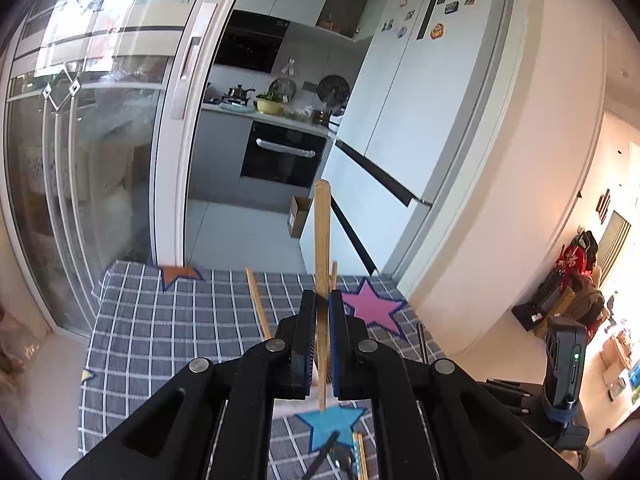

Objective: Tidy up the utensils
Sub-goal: 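Lift and carry the spoon and chopstick, lowering both into the holder, then open both tools to release the spoon and chopstick into the holder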

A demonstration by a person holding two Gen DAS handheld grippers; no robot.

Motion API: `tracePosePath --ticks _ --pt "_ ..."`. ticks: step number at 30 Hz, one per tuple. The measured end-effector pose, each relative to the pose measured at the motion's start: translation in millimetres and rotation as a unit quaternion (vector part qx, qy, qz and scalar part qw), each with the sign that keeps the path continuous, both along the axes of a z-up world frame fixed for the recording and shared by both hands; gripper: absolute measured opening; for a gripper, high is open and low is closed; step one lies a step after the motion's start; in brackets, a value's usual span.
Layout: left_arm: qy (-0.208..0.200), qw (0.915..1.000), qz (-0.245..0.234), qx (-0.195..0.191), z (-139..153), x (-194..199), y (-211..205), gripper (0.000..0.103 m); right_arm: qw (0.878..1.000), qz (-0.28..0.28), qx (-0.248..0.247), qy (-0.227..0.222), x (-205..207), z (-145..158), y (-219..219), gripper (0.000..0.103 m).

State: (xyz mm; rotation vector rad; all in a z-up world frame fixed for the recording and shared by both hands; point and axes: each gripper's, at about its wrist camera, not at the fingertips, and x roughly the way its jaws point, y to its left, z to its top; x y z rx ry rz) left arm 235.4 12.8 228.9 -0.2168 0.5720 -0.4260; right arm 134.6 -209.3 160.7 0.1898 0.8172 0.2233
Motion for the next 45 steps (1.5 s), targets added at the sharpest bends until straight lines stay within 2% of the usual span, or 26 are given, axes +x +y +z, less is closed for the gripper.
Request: tracePosePath --ticks 5,10,17,26,35,39,45 --pt "-0.019 0.9998 0.006 0.000 5 30 -6 0.038 1.000 -0.009 0.004 -0.018 36 7 4 0.012" --pt "-0.030 0.9993 0.008 0.019 -7 50 -18 0.038 0.999 -0.021 0.016 -0.041 72 5 6 0.012" --pt "-0.020 0.9992 0.009 0.035 -42 66 -29 0.038 0.995 -0.037 0.007 -0.091 105 -4 13 0.012" --pt "-0.019 0.9977 0.008 0.064 -93 71 -49 0.038 0.989 -0.048 -0.040 -0.131 122 -45 25 0.012" --pt "-0.019 0.9938 0.018 0.108 -133 63 -59 0.038 0.990 -0.038 -0.048 -0.128 114 -74 27 0.012" --pt "-0.020 0.9931 0.020 0.114 -137 59 -61 0.038 0.991 -0.029 -0.052 -0.116 110 -79 29 0.013" --pt "-0.020 0.9910 0.035 0.128 -138 54 -60 0.038 0.996 -0.027 -0.021 -0.085 107 -80 22 0.015"
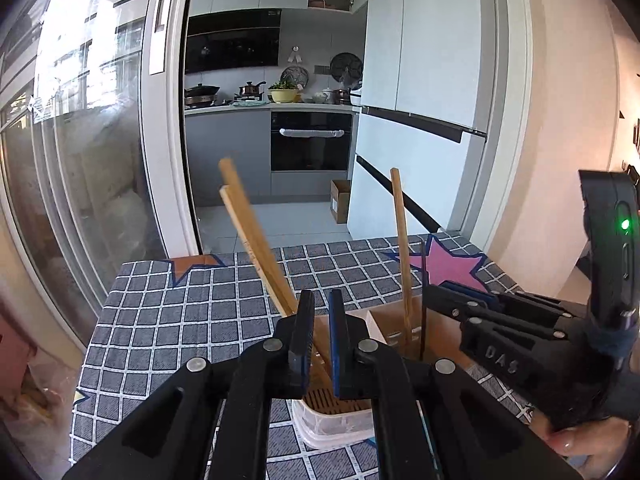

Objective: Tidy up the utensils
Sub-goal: 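Open both tools to release the spoon and chopstick into the holder, then move both tools back toward the remaining utensils on the tablecloth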

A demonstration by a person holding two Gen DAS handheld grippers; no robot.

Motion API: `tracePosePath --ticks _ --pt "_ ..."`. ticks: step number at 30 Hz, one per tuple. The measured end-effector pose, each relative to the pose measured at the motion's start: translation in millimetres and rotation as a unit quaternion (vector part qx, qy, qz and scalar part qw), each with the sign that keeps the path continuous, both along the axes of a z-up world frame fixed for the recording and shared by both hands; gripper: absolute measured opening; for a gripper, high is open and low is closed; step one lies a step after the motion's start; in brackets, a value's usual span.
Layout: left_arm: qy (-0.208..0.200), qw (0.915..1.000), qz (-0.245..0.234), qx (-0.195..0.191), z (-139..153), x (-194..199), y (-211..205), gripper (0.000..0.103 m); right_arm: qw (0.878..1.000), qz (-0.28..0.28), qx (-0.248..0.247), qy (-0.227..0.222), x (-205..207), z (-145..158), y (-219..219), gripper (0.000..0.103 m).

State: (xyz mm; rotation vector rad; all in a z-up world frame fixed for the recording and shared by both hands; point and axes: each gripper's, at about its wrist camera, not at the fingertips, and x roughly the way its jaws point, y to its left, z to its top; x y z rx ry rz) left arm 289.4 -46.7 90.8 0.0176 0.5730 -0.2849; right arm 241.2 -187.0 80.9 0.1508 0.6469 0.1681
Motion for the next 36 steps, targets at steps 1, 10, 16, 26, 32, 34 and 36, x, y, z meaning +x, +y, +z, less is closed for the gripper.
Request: tracePosePath --ticks 1,10,16,26,32,34,36 --pt "0.001 1.0000 0.002 0.002 0 0 0 0.038 1.000 -0.002 0.010 0.002 -2 2 -3 0.017" --pt "0.016 0.9999 0.003 -0.002 5 -6 6 0.038 0.999 -0.022 0.034 0.006 -29 17 -28 0.042" --pt "0.026 0.9996 -0.007 -0.009 5 -32 19 0.039 0.998 -0.032 0.043 0.040 -61 14 -40 0.051" --pt "0.083 0.9963 0.013 -0.017 -31 -96 46 0.103 0.988 -0.049 0.081 0.119 -127 -23 -44 0.061" --pt "0.124 0.9918 0.031 -0.007 -56 -140 57 0.103 0.982 -0.057 0.079 0.162 -162 -48 -41 0.087" --pt "0.127 0.9911 0.041 0.005 -63 -153 59 0.103 0.981 -0.053 0.080 0.169 -176 -53 -37 0.097" --pt "0.136 0.9899 0.041 0.008 -70 -163 61 0.103 0.982 -0.055 0.076 0.163 -189 -56 -34 0.103"
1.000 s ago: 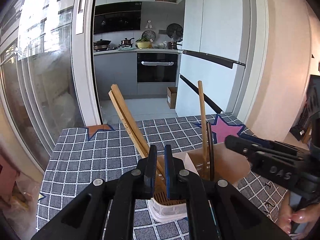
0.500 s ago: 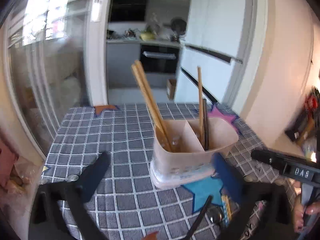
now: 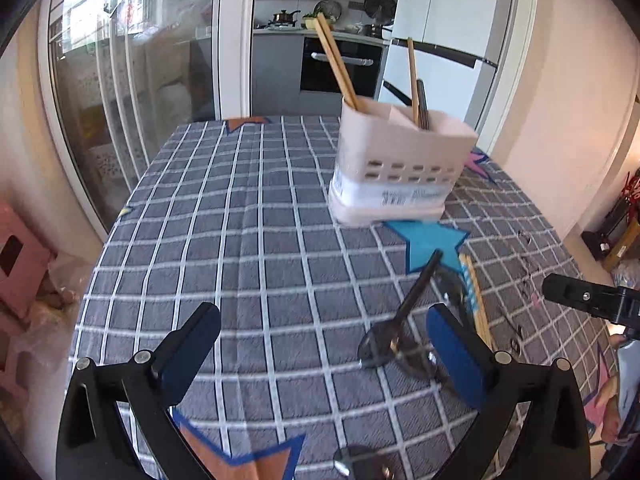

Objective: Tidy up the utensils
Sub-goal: 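Move both tools back toward the remaining utensils on the tablecloth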

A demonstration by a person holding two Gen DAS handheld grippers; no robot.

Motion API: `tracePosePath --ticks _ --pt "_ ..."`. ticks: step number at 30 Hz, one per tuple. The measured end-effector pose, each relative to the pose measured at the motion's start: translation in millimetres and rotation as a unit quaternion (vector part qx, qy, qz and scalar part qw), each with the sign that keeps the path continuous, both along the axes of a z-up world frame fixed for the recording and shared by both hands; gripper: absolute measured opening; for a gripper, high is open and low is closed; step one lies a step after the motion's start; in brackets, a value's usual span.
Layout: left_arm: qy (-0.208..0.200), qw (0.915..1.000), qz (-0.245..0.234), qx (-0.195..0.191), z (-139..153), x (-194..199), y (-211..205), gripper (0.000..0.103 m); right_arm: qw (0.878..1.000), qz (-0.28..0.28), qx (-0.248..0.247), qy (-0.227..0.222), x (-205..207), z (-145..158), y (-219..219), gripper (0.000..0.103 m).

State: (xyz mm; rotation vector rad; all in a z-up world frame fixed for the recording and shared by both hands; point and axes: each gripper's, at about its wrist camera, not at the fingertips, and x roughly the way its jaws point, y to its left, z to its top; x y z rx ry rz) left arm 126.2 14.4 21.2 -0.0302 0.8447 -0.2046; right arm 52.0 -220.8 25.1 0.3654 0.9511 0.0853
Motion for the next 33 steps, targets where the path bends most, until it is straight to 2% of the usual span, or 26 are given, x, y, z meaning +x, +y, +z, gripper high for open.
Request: tracePosePath --ticks 4,16,24,29,33 --pt "0.028 0.9994 -0.019 -0.003 -13 -21 6 0.103 0.999 0.011 -0.019 0.030 -19 -12 9 0.103" --pt "0.081 0.9967 -0.003 -0.002 -50 -59 14 0.103 0.995 -0.009 -0.028 0.100 -51 -60 15 0.103" --pt "0.077 0.9970 0.005 -0.002 -49 -60 12 0.103 0.992 -0.051 -0.068 0.097 -27 -53 9 0.103" --pt "0.075 0.9972 0.003 0.000 -48 -59 11 0.103 0.986 -0.052 -0.108 0.112 -3 -59 11 0.103" --pt "0.075 0.9972 0.007 -0.002 -47 -58 14 0.103 0.984 -0.053 -0.116 0.123 6 -67 13 0.103"
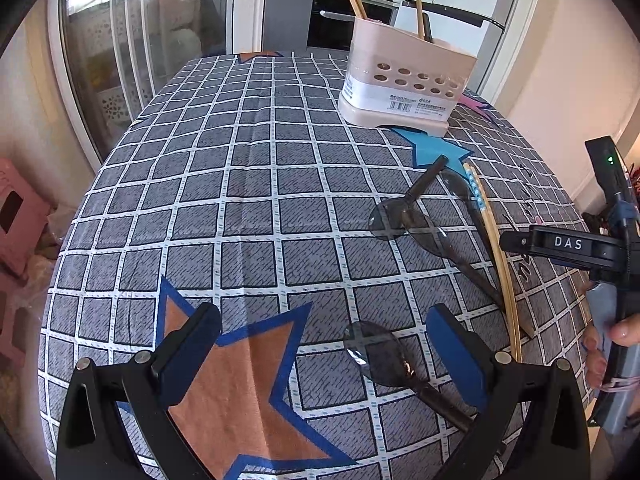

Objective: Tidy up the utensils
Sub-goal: 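Move both tools back toward the remaining utensils on the tablecloth, then close the right tool on a yellow patterned chopstick while the left tool grasps a black spoon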

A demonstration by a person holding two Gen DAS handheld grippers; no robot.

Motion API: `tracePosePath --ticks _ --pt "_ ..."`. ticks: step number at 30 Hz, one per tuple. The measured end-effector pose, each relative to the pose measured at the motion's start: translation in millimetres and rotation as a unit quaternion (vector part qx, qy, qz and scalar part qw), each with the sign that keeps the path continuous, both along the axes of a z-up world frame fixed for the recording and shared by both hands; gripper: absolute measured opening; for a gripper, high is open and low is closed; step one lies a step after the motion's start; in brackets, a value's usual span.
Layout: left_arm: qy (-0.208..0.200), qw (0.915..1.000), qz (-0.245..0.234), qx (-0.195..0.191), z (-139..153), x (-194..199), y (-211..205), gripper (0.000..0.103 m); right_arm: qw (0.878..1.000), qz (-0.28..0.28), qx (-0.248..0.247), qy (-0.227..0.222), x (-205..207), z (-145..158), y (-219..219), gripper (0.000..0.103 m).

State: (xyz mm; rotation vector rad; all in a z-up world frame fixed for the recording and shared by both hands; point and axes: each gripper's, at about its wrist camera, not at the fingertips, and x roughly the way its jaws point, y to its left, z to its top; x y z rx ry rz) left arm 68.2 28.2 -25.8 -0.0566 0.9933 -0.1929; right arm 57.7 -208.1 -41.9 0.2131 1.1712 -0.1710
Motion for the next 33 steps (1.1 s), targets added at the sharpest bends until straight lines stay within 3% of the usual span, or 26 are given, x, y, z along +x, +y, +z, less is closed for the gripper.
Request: tracePosePath --ticks 18,21,25,30,33 --pt "-0.004 0.9998 -0.015 0.014 2 13 1 0.103 0.999 0.017 -0.032 0.030 12 -7 -12 0.101" --pt "-0.008 0.9987 -0.042 0.029 9 28 -7 0.103 0.998 0.041 -0.029 0.044 26 -4 -8 0.091" --pt "-0.013 0.9957 -0.079 0.047 18 48 -19 0.103 0.996 0.065 -0.025 0.064 50 3 1 0.064" --pt "-0.001 0.9913 -0.116 0.062 24 79 -35 0.103 0.991 0.085 -0.023 0.097 71 4 9 0.046" --pt "0.015 0.9879 -0.139 0.067 24 96 -48 0.103 0.989 0.099 -0.019 0.106 76 5 14 0.028"
